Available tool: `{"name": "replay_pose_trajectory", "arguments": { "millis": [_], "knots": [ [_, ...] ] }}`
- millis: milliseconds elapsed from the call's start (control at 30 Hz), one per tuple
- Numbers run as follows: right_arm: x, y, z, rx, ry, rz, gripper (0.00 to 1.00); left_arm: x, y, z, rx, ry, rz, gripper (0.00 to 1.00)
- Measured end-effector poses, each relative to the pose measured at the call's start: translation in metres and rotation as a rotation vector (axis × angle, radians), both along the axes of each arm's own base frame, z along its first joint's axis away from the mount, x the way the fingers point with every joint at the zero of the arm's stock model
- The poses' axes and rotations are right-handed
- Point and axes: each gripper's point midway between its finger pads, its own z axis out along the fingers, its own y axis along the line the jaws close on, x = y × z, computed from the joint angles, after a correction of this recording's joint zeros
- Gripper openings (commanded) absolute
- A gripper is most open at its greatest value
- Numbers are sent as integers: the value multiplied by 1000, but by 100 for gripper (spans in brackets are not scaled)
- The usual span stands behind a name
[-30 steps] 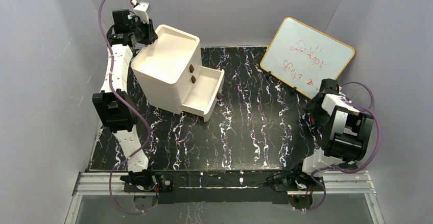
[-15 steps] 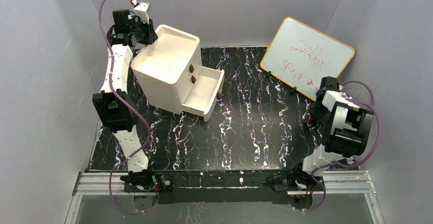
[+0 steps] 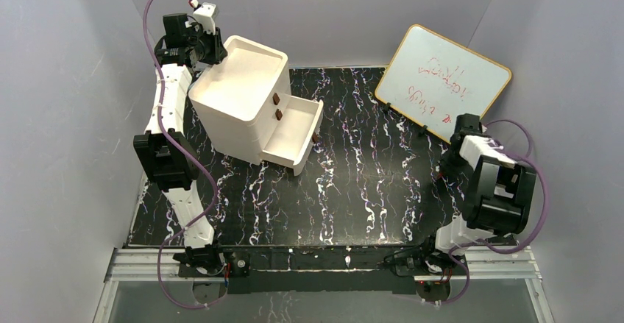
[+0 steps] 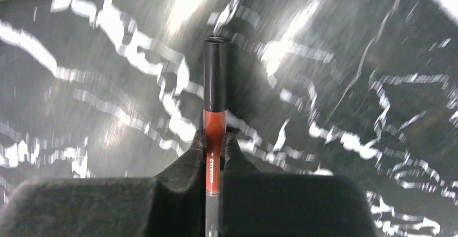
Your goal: Organize the makeup
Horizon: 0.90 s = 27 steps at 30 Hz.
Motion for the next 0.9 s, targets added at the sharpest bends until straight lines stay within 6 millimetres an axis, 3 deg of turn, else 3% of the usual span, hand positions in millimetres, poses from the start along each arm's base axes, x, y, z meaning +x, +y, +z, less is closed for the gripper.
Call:
{"name": "replay_pose_trajectory", "arguments": {
  "millis": [100,300,467,533,600,733,900],
  "knots": [
    [-10,32,11,25,11,77,1,0,0,1,0,1,0,0],
    [2,122,73,40,-104,319,1,-1,0,1,0,4,1,0],
    [34,218,145,11,-256,549,1,-1,-1,2,-7,11,4,0],
    [57,254,177,2,-340,604,1,-1,0,2,-11,19,8,0],
    [70,283,192,5,-389,649,1,-1,-1,3,-16,25,10,0],
    [101,340,203,20,-453,715,1,-2,-1,3,-18,28,13,0],
    [127,405,182,48,-466,789,1,-2,0,3,-19,31,19,0]
  ]
}}
